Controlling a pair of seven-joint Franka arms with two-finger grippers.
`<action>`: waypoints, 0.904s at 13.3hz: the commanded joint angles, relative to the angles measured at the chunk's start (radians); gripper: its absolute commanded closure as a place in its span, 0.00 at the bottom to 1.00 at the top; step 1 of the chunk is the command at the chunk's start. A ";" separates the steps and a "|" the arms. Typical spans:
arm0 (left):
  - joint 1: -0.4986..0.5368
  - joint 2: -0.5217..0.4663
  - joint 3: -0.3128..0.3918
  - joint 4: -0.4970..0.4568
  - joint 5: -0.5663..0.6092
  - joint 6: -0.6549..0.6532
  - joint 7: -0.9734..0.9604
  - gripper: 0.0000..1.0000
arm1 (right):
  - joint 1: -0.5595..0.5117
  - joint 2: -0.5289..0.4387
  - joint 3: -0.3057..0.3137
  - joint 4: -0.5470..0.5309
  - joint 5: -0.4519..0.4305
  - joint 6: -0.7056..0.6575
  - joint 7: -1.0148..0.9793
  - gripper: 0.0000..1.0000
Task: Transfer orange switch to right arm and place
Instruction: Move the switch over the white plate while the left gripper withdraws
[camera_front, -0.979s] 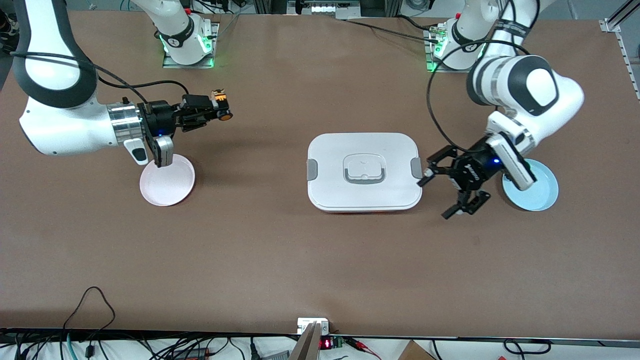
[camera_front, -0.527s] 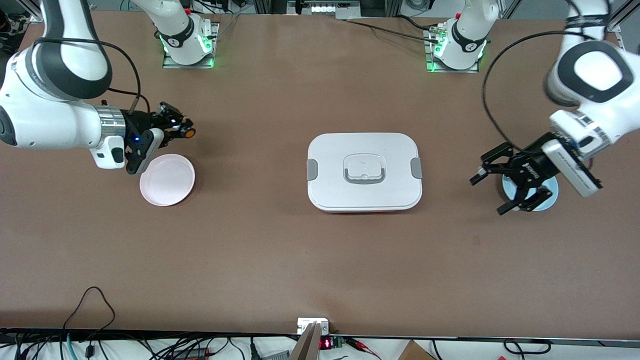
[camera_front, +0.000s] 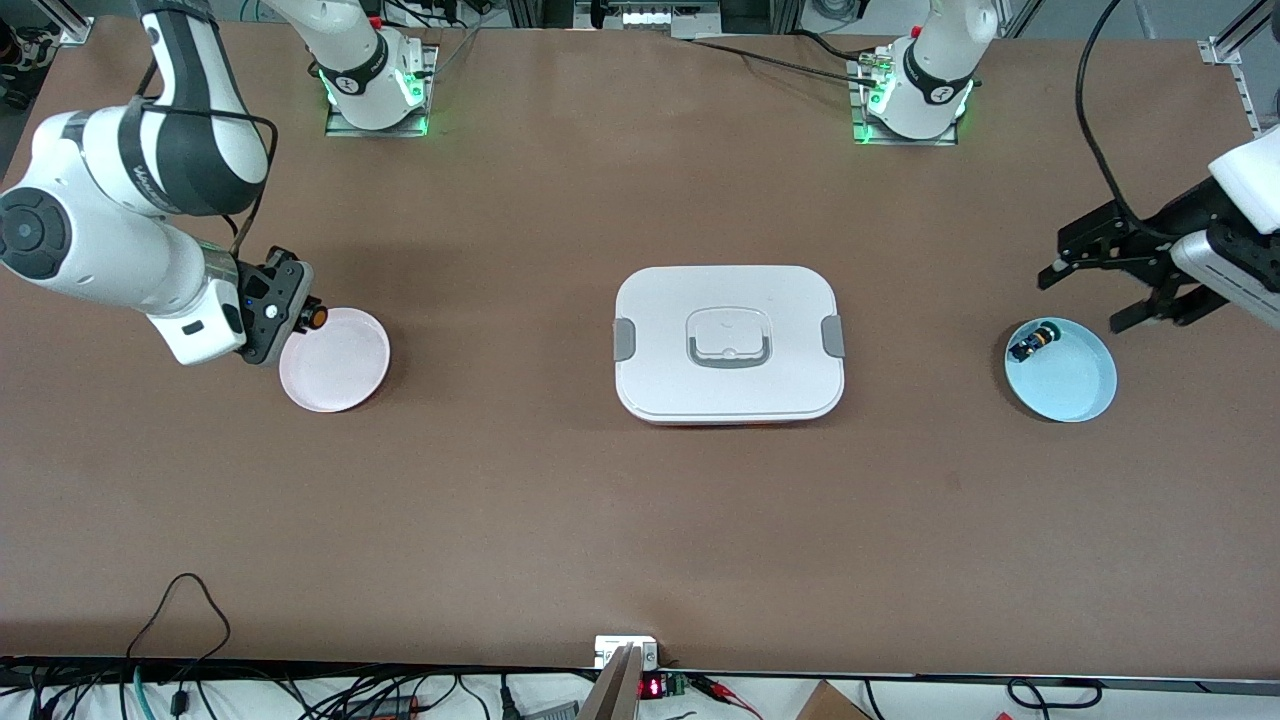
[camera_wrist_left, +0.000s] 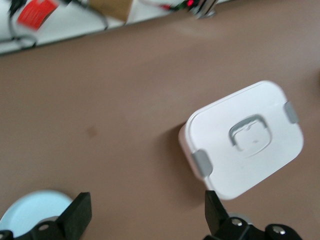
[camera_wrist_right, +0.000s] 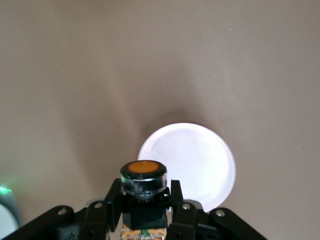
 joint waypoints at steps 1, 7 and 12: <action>-0.054 -0.010 0.016 0.053 0.205 -0.133 -0.230 0.00 | -0.006 -0.009 0.006 -0.086 -0.023 0.124 -0.104 0.75; -0.109 -0.043 0.029 0.050 0.317 -0.218 -0.667 0.00 | -0.050 0.028 0.006 -0.186 -0.058 0.327 -0.267 0.75; -0.103 -0.042 0.032 0.044 0.310 -0.175 -0.577 0.00 | -0.065 0.089 0.006 -0.195 -0.058 0.378 -0.344 0.75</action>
